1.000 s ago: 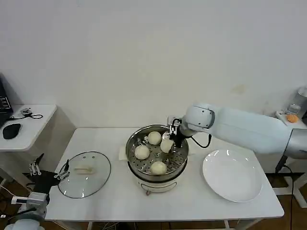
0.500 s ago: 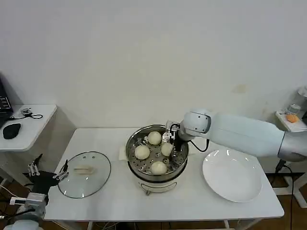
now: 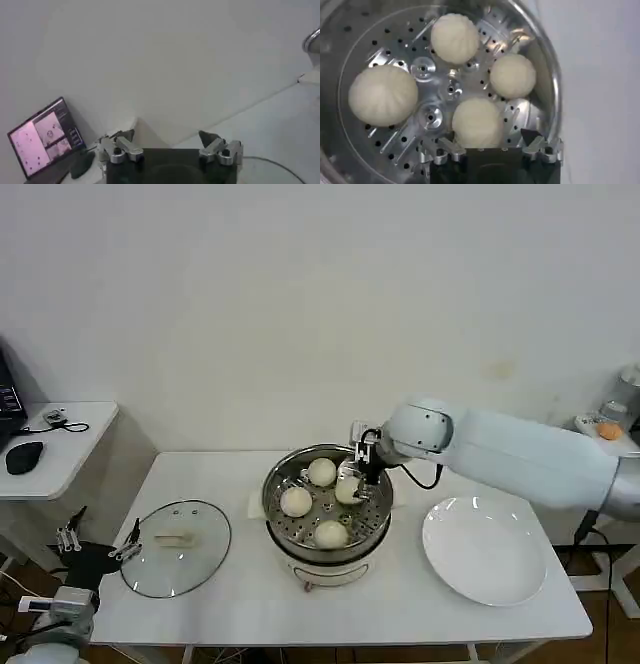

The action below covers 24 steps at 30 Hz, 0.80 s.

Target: Take steamed baozi put them in steamer then cover it.

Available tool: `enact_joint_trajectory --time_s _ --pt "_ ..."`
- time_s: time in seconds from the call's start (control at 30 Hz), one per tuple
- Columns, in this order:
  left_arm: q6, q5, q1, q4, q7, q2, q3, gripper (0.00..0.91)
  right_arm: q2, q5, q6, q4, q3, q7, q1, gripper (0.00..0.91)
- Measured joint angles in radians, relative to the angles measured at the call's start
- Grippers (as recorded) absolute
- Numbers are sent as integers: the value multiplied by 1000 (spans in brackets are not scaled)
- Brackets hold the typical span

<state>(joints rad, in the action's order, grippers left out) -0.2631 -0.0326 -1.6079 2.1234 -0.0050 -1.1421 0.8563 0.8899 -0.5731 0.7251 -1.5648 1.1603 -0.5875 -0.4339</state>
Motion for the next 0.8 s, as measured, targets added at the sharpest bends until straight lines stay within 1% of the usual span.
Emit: enact_joint_trajectory --time_s 0.1,0.2,0.3,0.4,0.5,0.63,0.73,0.8 --pt "0 1 -1 -3 1 0 -5 907 -42 -10 -1 -51 -26 20 4 907" --pt "0 1 -1 -3 1 -3 -9 907 -92 -19 -8 -107 -51 51 17 907" --pt "0 2 -1 -3 1 -7 -13 907 -150 -16 -30 -164 -104 108 54 907" --pt "1 2 -2 -1 0 -13 -16 907 -203 1 -68 -218 -192 189 131 907" --pt "2 3 -3 -2 0 -16 -20 907 -237 36 -136 -267 -318 290 257 907" --pt "11 10 -1 -10 -1 -23 -26 907 -242 127 -266 -310 -547 416 504 907" --pt "29 20 -4 -14 -3 -31 -32 907 -210 218 -379 -326 -740 479 705 907" --pt "44 24 -5 -14 -6 -35 -34 907 -176 275 -456 -335 -868 507 832 907"
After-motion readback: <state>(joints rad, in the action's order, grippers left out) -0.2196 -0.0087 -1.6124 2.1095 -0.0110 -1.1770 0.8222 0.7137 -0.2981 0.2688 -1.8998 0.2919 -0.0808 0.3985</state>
